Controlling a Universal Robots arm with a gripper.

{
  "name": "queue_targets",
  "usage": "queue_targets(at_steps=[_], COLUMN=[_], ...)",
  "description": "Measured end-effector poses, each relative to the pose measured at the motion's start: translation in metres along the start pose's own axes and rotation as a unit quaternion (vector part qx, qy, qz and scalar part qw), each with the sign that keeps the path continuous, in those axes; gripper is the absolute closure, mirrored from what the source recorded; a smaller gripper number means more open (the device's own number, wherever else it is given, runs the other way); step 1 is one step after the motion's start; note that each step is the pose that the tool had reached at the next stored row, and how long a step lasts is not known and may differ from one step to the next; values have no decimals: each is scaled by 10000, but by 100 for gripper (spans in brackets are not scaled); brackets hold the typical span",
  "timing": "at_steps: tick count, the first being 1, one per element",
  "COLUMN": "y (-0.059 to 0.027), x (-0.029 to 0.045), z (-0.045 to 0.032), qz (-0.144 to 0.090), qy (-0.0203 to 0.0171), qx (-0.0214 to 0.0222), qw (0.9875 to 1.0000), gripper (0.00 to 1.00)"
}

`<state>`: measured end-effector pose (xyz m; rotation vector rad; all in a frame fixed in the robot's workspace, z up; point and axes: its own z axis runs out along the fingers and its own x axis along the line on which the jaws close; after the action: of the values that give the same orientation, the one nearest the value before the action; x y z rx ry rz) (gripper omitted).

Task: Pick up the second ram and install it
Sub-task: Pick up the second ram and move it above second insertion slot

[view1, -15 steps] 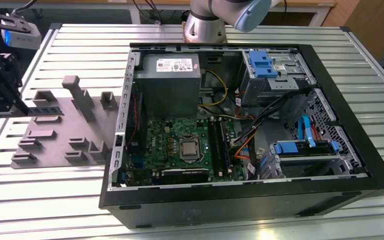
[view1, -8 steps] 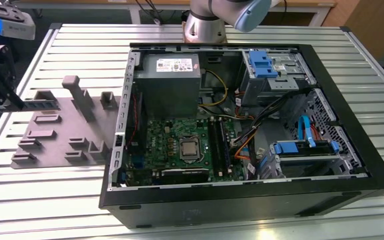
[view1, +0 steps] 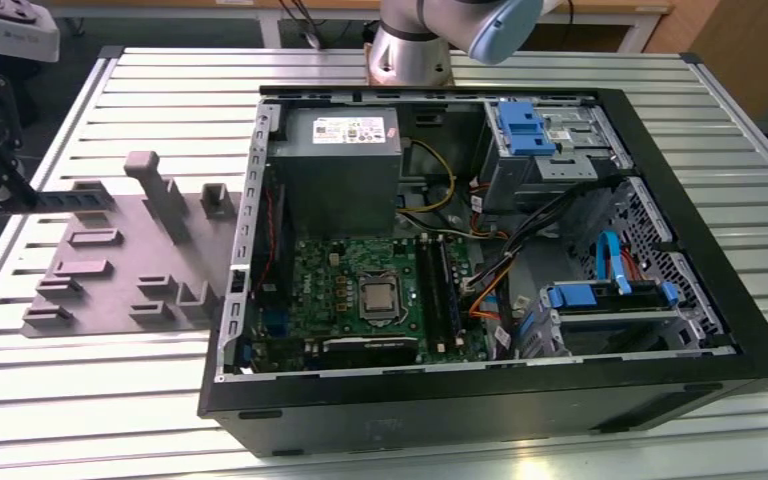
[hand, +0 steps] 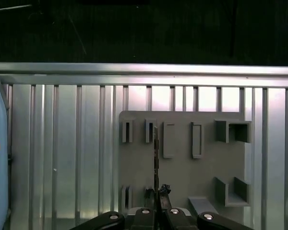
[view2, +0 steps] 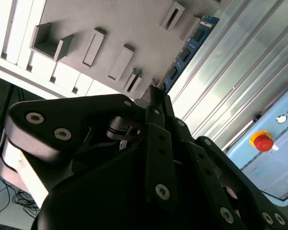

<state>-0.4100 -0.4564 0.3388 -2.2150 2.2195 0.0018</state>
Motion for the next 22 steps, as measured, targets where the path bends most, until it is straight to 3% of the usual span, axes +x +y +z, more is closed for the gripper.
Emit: queue_targets(at_steps=[8,22], y=[0,-2], x=[-1,-3], z=[-154,-521], qz=[0,0], qy=[0,0], qx=[0,1], qw=[10000,10000], gripper=[86,86])
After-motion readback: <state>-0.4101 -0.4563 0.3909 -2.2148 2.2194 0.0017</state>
